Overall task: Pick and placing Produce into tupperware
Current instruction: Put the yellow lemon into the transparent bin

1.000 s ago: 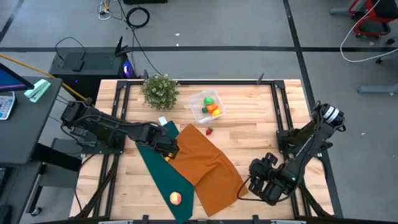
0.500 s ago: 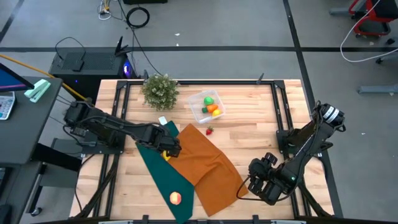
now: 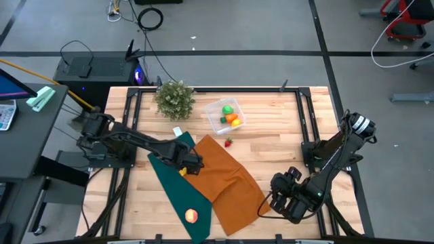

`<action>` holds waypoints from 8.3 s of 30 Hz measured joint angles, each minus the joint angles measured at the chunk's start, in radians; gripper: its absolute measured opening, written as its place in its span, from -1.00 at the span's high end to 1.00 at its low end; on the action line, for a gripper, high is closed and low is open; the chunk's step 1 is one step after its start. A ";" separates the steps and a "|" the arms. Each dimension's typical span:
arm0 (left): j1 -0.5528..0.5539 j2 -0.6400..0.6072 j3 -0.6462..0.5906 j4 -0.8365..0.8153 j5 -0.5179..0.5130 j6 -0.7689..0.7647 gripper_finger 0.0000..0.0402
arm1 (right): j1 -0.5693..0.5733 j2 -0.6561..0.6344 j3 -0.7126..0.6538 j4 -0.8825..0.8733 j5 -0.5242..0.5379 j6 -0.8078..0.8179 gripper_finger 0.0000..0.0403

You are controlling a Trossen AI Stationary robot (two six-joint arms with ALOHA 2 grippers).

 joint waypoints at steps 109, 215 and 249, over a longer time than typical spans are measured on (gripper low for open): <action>0.063 -0.046 0.003 0.057 0.123 0.206 0.23 | 0.000 0.000 0.000 -0.001 0.045 0.003 -0.11; 0.502 0.212 0.562 0.226 0.106 0.876 -0.07 | -0.002 0.000 0.000 0.010 0.052 0.018 -0.11; 0.599 0.539 0.885 -0.224 0.056 1.253 -0.08 | -0.061 0.000 0.000 0.027 0.052 0.053 -0.11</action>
